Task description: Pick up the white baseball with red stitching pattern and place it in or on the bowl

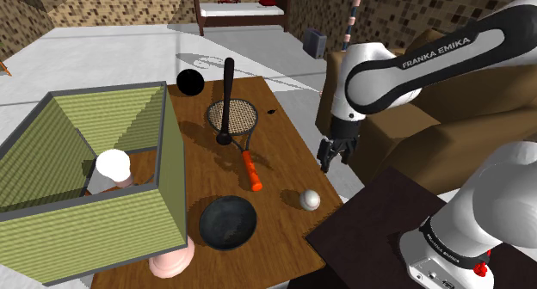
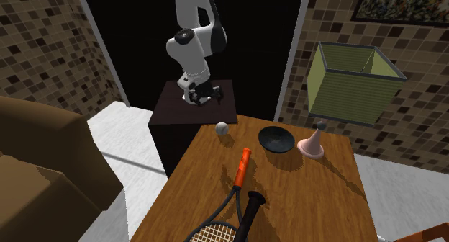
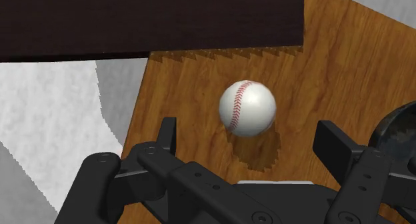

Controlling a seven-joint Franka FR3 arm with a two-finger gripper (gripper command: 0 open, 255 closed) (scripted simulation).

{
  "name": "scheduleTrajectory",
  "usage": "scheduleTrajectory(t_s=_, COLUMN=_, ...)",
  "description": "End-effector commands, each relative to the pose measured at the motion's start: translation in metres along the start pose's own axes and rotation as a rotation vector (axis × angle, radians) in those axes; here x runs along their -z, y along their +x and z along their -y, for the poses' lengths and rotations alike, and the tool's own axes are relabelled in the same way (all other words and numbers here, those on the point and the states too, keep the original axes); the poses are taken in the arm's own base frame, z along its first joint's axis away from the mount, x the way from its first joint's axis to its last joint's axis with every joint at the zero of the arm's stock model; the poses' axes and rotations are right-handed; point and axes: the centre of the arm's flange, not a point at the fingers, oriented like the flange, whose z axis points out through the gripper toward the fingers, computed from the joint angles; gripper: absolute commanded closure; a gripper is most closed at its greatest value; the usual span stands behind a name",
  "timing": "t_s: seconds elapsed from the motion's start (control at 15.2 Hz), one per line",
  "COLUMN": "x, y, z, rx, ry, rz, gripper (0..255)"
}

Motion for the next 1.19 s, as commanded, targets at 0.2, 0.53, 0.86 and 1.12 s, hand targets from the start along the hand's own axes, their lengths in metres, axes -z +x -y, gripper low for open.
scheduleTrajectory(t_s=0.2, x=-0.057, y=0.023, z=0.01, rx=0.016, ry=0.028, rz=-0.01, gripper=0)
scheduleTrajectory(t_s=0.53, x=-0.102, y=0.039, z=0.02, rx=0.027, ry=0.047, rz=-0.015, gripper=0)
scheduleTrajectory(t_s=0.86, x=-0.129, y=0.04, z=0.021, rx=0.027, ry=0.047, rz=-0.015, gripper=0)
scheduleTrajectory(t_s=1.12, x=-0.137, y=0.04, z=0.022, rx=0.027, ry=0.047, rz=-0.015, gripper=0)
